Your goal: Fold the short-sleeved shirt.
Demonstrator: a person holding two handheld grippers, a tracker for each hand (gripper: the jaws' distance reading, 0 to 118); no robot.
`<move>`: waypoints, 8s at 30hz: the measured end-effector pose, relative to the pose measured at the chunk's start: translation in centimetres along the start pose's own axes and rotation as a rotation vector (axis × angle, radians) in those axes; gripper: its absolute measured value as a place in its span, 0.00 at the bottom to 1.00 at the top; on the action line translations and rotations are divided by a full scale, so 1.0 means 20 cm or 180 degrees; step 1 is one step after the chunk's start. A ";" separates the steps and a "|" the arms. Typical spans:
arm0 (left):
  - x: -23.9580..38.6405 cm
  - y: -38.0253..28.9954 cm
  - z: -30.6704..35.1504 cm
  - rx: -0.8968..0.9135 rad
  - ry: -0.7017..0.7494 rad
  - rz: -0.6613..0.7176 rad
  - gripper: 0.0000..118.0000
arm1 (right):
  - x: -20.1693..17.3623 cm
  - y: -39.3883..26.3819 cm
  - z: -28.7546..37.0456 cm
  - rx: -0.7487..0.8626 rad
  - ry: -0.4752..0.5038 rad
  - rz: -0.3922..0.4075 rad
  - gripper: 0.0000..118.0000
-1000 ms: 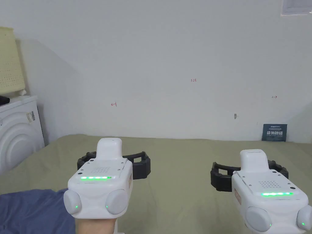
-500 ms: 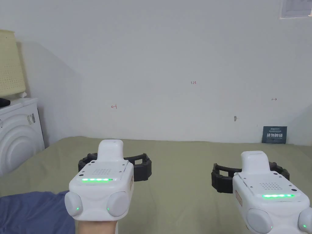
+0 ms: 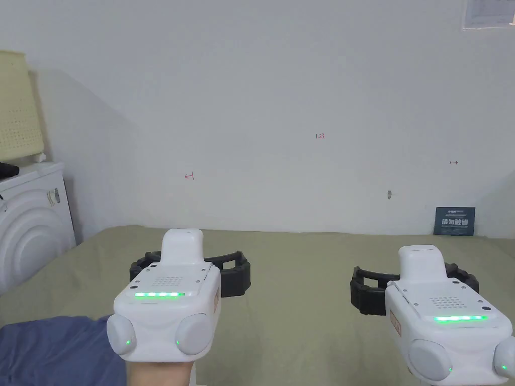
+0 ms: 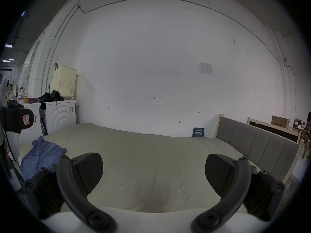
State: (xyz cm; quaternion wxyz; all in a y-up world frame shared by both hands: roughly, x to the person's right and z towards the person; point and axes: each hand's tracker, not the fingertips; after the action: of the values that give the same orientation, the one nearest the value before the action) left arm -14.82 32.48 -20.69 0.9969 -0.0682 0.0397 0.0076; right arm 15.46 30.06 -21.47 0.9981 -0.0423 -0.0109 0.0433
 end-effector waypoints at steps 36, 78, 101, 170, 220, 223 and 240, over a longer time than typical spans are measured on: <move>0.01 0.00 -0.01 -0.0016 0.0029 -0.0065 0.93 | 0.00 -0.01 -0.01 -0.0021 -0.0002 -0.0015 0.89; -1.23 -0.13 0.54 -0.0357 0.2074 0.0014 0.01 | -1.19 -0.05 -0.17 -0.0152 0.1665 -0.0099 0.00; -1.64 -0.95 -0.93 -0.2356 0.1222 0.0598 0.01 | -1.51 -0.65 -0.58 -0.1084 0.1821 -0.0033 0.00; 0.70 -0.54 -0.86 -0.1765 -0.1214 -0.0322 0.68 | 0.42 -0.62 -0.07 -0.1202 -0.0061 -0.0220 0.00; -0.14 -1.13 -1.21 -0.2946 0.0000 -0.0600 0.00 | 0.38 -0.79 -0.58 -0.1628 -0.0059 -0.0177 0.00; -0.20 -1.12 -1.23 -0.2967 -0.0036 -0.0321 0.00 | 0.46 -0.78 -0.78 -0.1731 -0.0096 -0.0141 0.00; -0.29 -1.12 -1.27 -0.2999 -0.0217 -0.0093 0.00 | 0.49 -1.13 -1.33 -0.3001 0.0088 -0.0718 0.06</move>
State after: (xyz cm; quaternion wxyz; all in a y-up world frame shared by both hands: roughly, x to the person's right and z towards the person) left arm -22.17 6.70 -42.19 0.8580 -0.5134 -0.0018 0.0130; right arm 27.92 6.21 -45.93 0.8687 -0.4892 -0.0206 -0.0754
